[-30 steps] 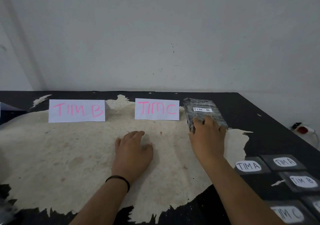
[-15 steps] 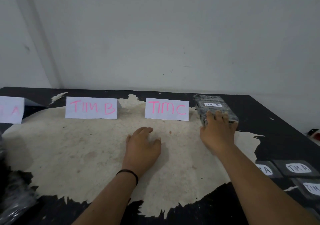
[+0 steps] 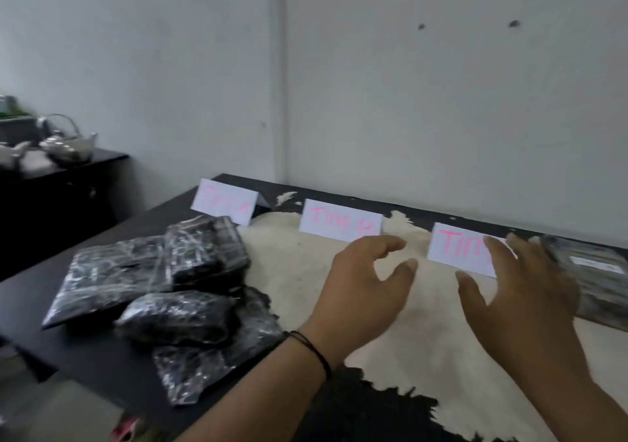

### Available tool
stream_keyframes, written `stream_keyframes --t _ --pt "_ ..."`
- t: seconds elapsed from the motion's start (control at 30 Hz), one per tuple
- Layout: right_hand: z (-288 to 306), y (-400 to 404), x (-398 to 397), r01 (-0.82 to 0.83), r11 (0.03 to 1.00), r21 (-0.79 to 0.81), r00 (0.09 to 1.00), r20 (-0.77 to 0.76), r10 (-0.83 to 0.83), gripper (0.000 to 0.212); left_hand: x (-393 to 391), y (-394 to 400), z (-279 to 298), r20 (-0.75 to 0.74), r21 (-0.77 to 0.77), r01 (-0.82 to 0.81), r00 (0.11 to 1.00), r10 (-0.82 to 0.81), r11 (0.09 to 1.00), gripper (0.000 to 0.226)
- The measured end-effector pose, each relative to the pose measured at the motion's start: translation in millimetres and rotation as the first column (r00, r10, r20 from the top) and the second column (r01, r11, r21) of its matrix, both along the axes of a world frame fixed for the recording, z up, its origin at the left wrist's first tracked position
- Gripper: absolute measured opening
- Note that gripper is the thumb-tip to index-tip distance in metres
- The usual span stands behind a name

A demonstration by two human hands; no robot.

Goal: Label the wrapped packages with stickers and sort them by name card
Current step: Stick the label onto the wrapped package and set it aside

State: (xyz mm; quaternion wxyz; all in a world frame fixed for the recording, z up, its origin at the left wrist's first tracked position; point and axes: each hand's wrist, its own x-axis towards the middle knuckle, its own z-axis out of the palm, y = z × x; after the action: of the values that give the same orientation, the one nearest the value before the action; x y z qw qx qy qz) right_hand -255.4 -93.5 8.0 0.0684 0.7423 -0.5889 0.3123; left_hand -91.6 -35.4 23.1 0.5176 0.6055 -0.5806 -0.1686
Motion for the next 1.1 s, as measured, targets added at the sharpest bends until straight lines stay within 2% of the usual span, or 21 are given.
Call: stream_keyframes --t 0.2,0.3,0.4,0.5,0.7,0.83,0.97,1.1 --pt "0.5 40.8 82.8 -0.328 0.935 -0.137 0.943 0.011 0.333 0.035 66.2 74.1 26.4 0.164 -0.199 -0.177 0.964 0.211 0.964 0.025" --pt "-12.3 54.7 114.5 -0.481 0.873 -0.084 0.875 0.018 0.484 0.031 113.2 94.2 22.3 0.192 -0.232 -0.312 0.914 0.358 0.921 0.022" --pt "-33.1 58.7 144.0 -0.567 0.824 -0.002 0.823 0.044 0.566 0.035 162.3 110.2 8.5 0.182 -0.205 -0.457 0.851 0.492 0.866 0.012" --pt "-57.7 60.2 167.3 -0.570 0.820 0.048 0.819 0.107 0.563 0.036 197.2 121.5 -10.6 0.198 -0.128 -0.516 0.823 0.532 0.847 0.012" --pt "-87.1 53.5 175.3 -0.556 0.826 0.098 0.817 0.249 0.520 0.036 216.3 130.3 -44.1 0.316 -0.020 -0.416 0.860 0.400 0.909 0.010" --pt "-88.3 55.0 173.7 -0.582 0.805 0.112 0.804 0.225 0.550 0.036 217.4 127.1 -53.8 0.352 0.004 -0.372 0.869 0.347 0.928 0.022" --pt "-90.7 54.0 172.0 -0.606 0.785 0.126 0.787 0.236 0.570 0.038 221.6 113.9 -55.5 0.323 -0.023 -0.495 0.819 0.475 0.869 0.032" --pt "-93.9 51.4 171.7 -0.604 0.787 0.131 0.787 0.255 0.562 0.037 236.8 100.9 -57.1 0.261 0.088 -0.623 0.767 0.586 0.777 0.039"
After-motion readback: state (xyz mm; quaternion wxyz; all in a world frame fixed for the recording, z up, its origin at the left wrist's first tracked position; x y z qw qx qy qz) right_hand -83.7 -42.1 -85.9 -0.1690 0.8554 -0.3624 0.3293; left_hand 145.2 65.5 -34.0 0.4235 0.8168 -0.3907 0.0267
